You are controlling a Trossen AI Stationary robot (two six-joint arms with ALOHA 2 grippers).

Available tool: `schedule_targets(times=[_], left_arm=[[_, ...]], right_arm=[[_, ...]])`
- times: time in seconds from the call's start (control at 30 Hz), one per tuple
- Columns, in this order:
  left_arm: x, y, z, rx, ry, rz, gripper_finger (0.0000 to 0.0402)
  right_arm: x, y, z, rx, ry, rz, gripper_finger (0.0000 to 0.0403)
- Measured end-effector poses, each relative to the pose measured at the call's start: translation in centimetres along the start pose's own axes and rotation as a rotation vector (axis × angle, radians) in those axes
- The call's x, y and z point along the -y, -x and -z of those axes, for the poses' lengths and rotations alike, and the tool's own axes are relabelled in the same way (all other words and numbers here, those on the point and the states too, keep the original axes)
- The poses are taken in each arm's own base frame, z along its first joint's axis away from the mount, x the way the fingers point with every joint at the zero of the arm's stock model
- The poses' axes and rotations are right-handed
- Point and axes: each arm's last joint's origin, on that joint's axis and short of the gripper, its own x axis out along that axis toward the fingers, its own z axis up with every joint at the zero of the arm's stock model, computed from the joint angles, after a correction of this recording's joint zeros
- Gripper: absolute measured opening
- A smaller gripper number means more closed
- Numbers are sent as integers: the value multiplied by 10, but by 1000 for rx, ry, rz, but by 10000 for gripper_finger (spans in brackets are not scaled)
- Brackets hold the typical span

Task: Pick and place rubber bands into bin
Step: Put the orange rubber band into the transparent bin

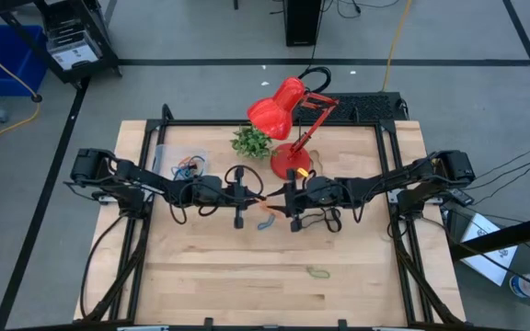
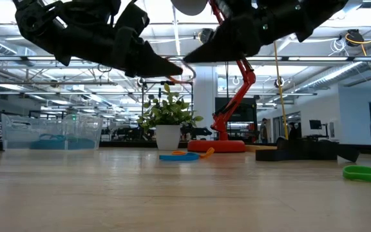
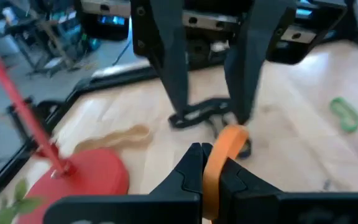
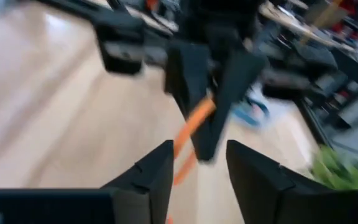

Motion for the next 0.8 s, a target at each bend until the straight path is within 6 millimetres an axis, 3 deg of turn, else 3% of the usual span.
schedule_targets(times=[0.2, 0.53, 0.8], left_arm=[[-9, 24, -8, -161, 13, -164, 4], [-32, 103, -45, -184, 168, -563, 6], [-46, 149, -39, -229, 345, -746, 5]], right_arm=[[-1, 1, 12, -162, 17, 127, 160], [-1, 2, 14, -189, 20, 117, 158], [-2, 2, 15, -193, 27, 115, 158]])
